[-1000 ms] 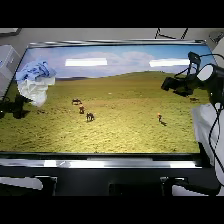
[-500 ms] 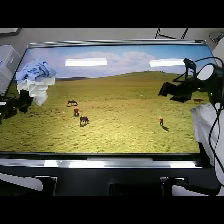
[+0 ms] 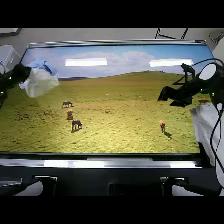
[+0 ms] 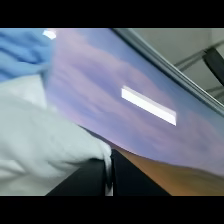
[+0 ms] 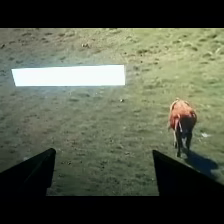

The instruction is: Fold the clothes and pants, and hang the long-sleeved shirts on hangers.

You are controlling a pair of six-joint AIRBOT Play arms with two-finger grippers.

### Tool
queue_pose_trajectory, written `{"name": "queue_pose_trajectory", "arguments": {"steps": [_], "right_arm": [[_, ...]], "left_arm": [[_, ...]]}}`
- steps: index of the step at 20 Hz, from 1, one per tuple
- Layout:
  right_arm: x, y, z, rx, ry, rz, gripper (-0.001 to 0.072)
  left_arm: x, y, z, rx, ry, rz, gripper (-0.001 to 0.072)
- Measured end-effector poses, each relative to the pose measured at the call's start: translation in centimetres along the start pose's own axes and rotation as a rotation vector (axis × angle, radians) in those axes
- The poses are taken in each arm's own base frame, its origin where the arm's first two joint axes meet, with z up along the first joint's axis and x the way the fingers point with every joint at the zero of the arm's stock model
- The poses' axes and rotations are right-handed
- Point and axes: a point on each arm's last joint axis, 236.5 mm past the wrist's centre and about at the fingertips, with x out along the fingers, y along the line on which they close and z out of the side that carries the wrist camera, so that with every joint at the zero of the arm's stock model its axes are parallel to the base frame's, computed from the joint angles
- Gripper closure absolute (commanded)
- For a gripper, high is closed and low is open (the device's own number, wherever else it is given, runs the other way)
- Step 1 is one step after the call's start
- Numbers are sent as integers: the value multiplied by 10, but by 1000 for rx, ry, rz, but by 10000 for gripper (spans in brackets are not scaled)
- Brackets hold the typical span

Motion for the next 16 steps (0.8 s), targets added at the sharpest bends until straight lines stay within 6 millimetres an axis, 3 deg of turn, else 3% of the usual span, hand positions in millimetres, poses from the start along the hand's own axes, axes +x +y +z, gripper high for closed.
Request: {"name": "queue_pose_trajectory", "arguments": {"steps": [1,3,5,7,9,12,15,16], "right_arm": [[-2,1,-1,-2,-3,0,20],[-10,3,-1,-8,-18,2,20],[-22,4,-2,-20,-47,-6,20],[-37,1,-2,-39,-87,-37,19],[-54,-7,-1,-55,-137,-88,18],[-79,-23,3,-78,-214,-178,17],[-93,-33,5,-87,-252,-234,16],[-95,-35,6,-89,-258,-244,15]], "left_arm": [[-9,-46,-13,65,20,-80,686],[-23,-132,-66,166,111,-251,686],[-31,-195,-138,225,223,-381,687],[-36,-240,-218,236,336,-457,686],[-40,-272,-295,203,443,-483,686],[-49,-303,-395,135,607,-477,685],[-58,-333,-462,94,730,-484,684],[-59,-343,-474,87,750,-492,613]]}}
